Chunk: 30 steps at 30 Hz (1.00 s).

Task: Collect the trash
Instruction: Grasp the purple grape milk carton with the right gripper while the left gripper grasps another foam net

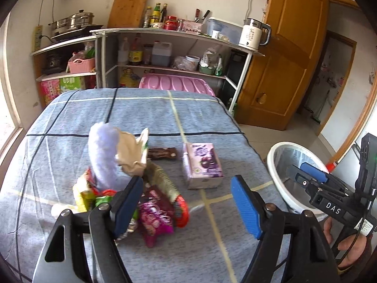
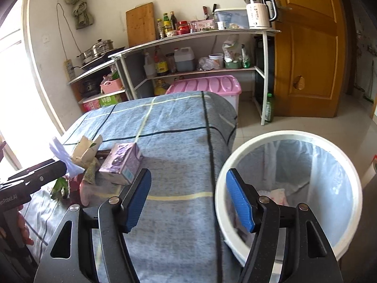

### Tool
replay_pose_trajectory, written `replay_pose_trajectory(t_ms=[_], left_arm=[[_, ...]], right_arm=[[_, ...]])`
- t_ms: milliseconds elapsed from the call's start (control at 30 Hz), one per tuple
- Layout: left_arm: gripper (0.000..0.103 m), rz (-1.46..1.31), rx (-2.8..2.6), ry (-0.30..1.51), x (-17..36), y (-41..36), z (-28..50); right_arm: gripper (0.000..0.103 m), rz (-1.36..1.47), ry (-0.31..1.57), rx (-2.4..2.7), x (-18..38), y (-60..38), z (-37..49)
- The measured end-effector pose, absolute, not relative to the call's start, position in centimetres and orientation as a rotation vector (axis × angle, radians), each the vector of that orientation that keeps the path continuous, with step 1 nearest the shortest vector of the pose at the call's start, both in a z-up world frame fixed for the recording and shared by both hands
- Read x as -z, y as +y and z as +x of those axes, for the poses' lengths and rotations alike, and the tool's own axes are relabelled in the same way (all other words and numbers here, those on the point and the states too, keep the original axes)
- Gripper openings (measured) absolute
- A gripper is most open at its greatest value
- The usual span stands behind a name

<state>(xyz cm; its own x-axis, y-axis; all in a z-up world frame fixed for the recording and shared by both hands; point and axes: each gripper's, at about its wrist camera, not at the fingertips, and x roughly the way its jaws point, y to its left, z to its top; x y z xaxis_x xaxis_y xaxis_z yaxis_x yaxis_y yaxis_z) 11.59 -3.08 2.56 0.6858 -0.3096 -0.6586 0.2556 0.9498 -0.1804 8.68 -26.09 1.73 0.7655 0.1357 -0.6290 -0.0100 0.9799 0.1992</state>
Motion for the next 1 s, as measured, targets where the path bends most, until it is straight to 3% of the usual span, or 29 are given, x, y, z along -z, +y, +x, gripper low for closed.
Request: replay_pose_trajectory(t_ms=[400,833,1000], left_arm=[[0.079,-0.183,0.205,0.783,-0.2,4.2,13.5],[0.078,-0.115,0.158,0.767,0.7,4.5,16.6],[0.062,-0.115,0.157,0.772,1.1,4.3,17.2]], right_arm=[[0.072,0.166,0.777,-0.162,0.3,-19.5,13.8],[0.073,0.165,0.832,-0.177,1.9,-17.2,17.2],[0.072,0.146,0.851,-0.185,2.5,-16.6,17.6]])
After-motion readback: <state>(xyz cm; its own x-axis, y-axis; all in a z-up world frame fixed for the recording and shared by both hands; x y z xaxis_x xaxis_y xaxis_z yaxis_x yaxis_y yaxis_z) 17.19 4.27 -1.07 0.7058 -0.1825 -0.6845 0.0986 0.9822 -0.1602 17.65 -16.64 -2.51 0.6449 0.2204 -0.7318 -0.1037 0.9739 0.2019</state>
